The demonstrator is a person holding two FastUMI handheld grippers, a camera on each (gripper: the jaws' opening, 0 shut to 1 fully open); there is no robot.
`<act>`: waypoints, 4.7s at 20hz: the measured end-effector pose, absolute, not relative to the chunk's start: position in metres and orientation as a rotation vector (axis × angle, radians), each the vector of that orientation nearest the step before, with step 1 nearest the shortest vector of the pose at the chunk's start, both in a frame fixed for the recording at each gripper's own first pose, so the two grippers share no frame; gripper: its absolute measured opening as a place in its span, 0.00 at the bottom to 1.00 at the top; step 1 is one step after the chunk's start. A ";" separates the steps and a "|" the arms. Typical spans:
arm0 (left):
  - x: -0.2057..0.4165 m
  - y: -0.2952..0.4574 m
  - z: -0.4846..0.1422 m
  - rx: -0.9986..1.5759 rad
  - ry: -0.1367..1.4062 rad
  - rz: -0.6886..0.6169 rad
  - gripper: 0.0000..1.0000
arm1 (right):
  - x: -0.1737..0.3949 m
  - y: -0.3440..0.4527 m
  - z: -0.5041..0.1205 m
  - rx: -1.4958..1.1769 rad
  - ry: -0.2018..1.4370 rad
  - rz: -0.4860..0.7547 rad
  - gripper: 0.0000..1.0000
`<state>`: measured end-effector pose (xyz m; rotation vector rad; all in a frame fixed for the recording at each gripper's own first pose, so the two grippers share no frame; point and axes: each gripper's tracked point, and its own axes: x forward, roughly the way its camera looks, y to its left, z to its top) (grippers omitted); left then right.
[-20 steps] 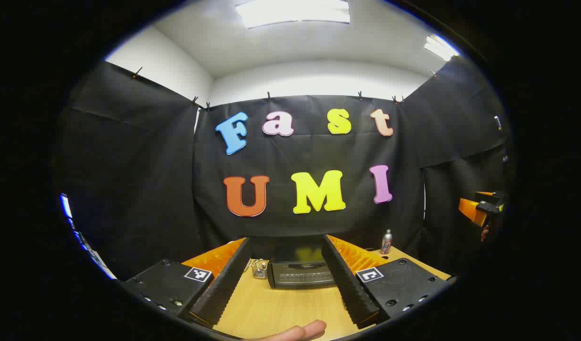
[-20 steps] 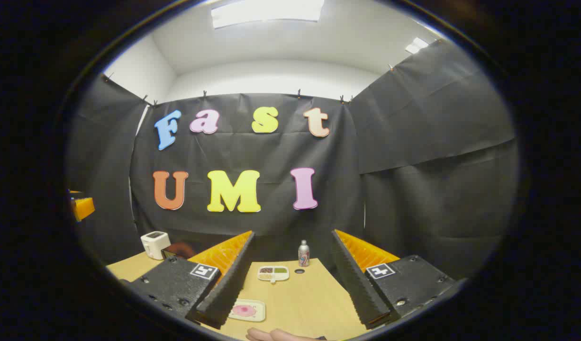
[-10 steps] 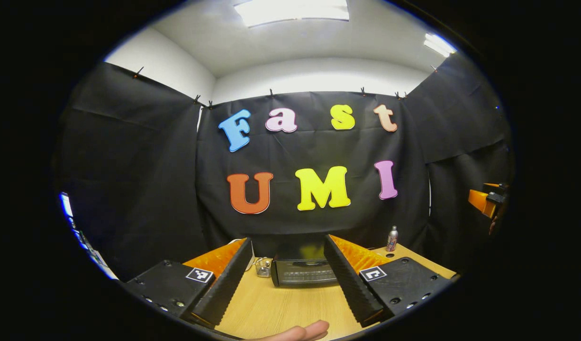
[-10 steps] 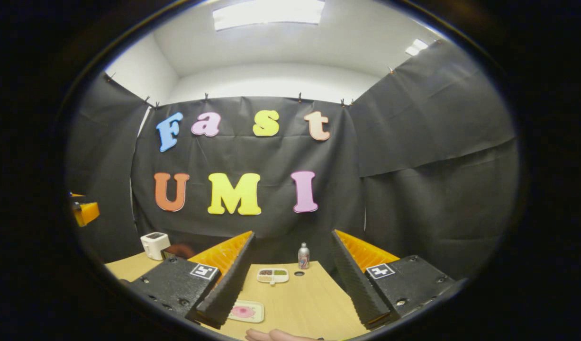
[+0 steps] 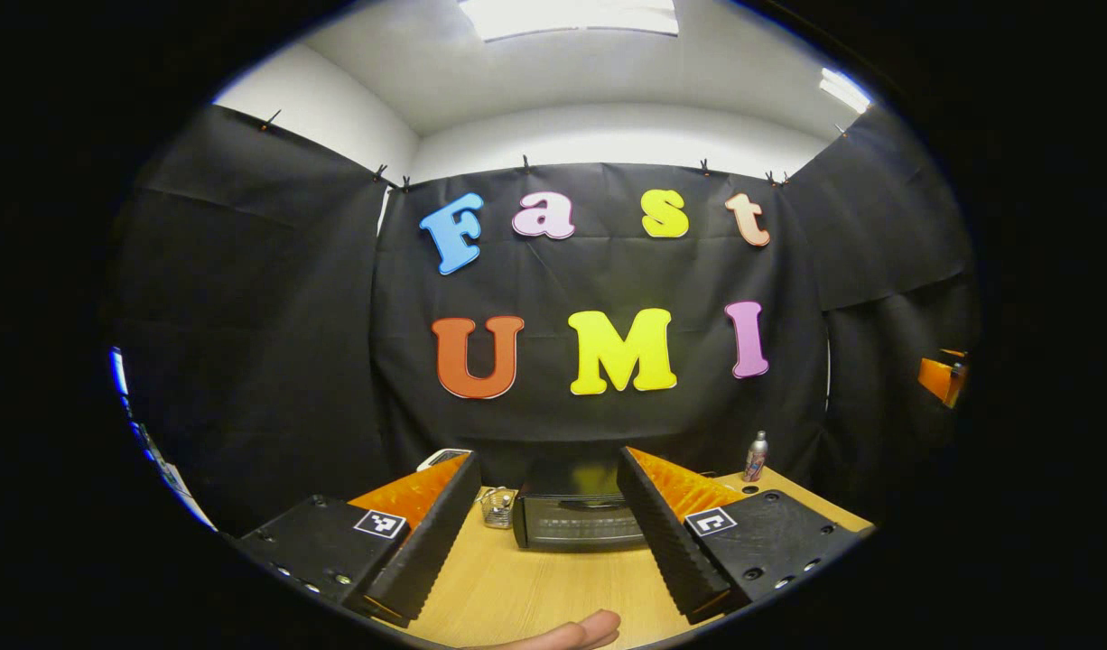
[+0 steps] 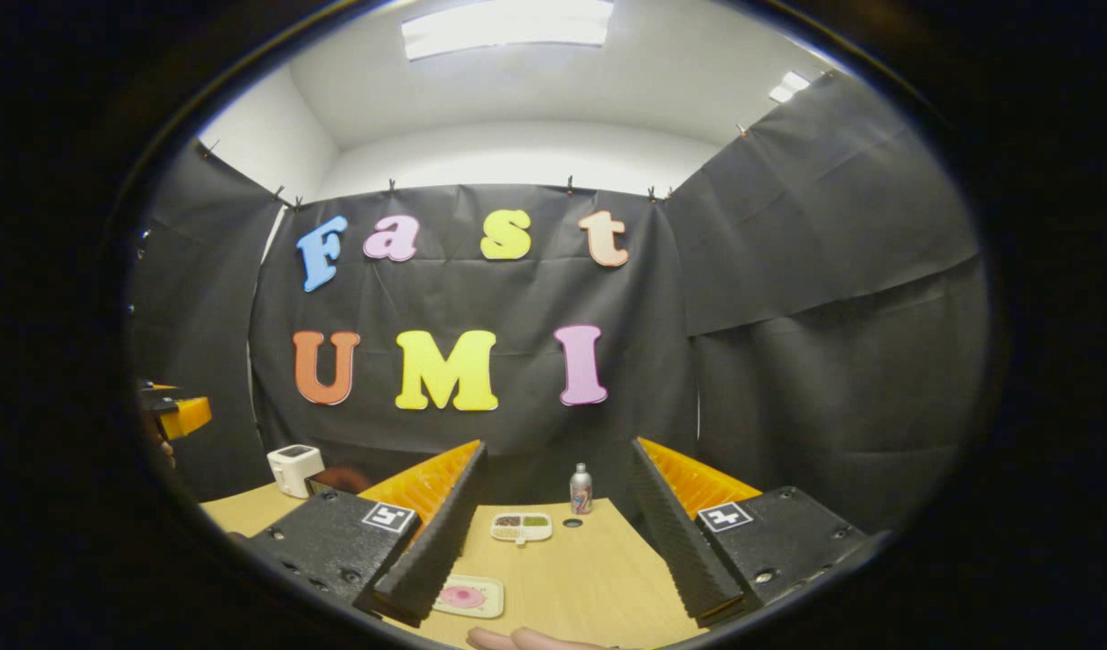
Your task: Open the electric oven with the left hand, put the food in, and close the electric oven.
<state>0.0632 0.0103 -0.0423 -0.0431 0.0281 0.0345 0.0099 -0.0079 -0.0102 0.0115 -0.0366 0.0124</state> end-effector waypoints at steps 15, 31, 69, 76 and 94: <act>0.263 -0.056 -0.186 -0.095 0.247 -0.112 0.95 | 0.023 -0.032 -0.029 0.017 -0.023 0.001 0.96; 0.323 -0.075 -0.275 -0.037 0.464 -0.126 0.95 | 0.010 -0.061 -0.029 0.007 -0.066 0.011 0.96; 0.130 -0.085 -0.412 -0.013 1.117 -0.167 0.96 | -0.038 -0.034 -0.008 -0.053 -0.102 0.051 0.98; 0.136 -0.081 -0.370 0.054 0.857 -0.148 0.95 | -0.019 -0.031 -0.029 -0.060 -0.044 0.049 0.96; 0.027 -0.055 -0.164 -0.049 0.177 -0.076 0.95 | 0.111 0.049 -0.328 0.010 0.960 0.199 0.98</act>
